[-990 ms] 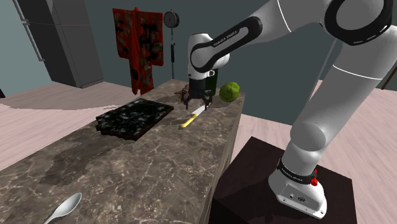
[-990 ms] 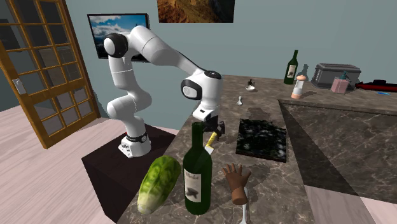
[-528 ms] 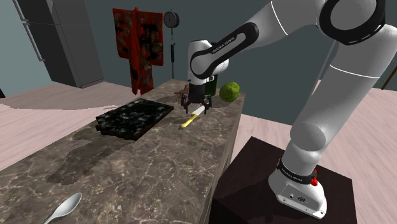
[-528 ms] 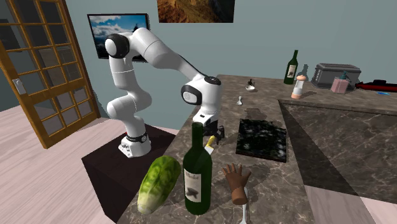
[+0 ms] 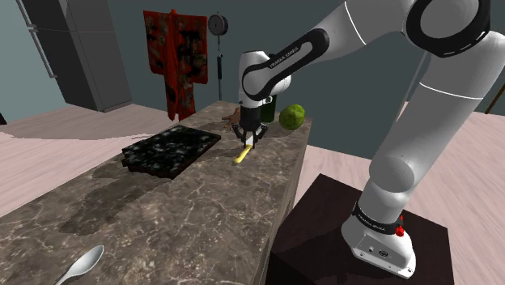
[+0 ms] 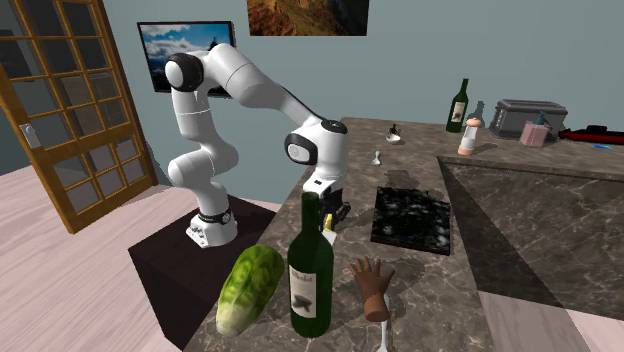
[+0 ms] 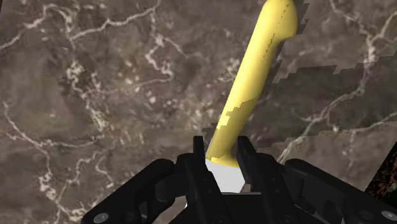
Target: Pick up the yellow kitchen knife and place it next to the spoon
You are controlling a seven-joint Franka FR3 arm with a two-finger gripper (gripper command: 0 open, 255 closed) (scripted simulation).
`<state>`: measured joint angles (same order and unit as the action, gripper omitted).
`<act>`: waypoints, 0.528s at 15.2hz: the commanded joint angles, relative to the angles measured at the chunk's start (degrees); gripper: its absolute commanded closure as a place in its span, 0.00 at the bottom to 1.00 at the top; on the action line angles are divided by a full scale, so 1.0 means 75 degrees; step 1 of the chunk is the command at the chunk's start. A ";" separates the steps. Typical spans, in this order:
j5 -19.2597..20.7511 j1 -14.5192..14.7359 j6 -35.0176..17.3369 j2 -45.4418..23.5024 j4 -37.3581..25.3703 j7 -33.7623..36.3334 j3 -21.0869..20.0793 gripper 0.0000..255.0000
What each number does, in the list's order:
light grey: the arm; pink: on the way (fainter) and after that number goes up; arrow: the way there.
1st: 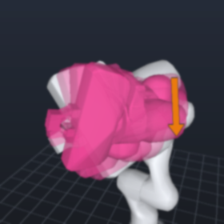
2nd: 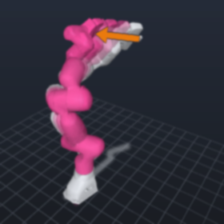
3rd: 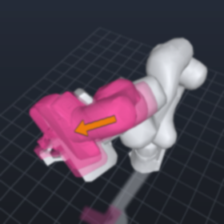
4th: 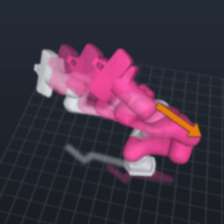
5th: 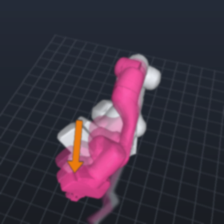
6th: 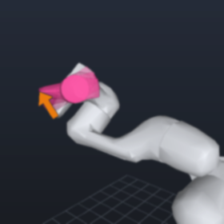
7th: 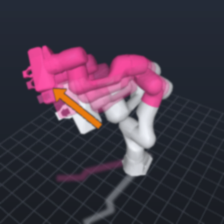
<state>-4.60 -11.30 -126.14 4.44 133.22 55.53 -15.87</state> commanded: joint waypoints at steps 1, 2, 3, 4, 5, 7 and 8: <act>0.0002 -0.0003 -0.0003 -0.0004 0.0001 0.0000 0.0003 1.00; 0.0002 -0.0003 -0.0003 -0.0004 0.0002 0.0000 0.0004 1.00; 0.0002 -0.0003 -0.0004 -0.0004 0.0002 -0.0001 0.0004 1.00; 0.0003 -0.0005 -0.0003 -0.0005 0.0001 -0.0003 0.0005 1.00; 0.0003 -0.0004 -0.0003 -0.0005 0.0000 -0.0002 0.0005 1.00; -0.0011 -0.0004 0.0102 0.0057 -0.0045 -0.0008 0.0007 1.00; -0.0023 -0.0005 0.0209 0.0114 -0.0096 -0.0015 0.0012 1.00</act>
<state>-4.71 -11.34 -125.13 5.00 132.76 55.42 -15.79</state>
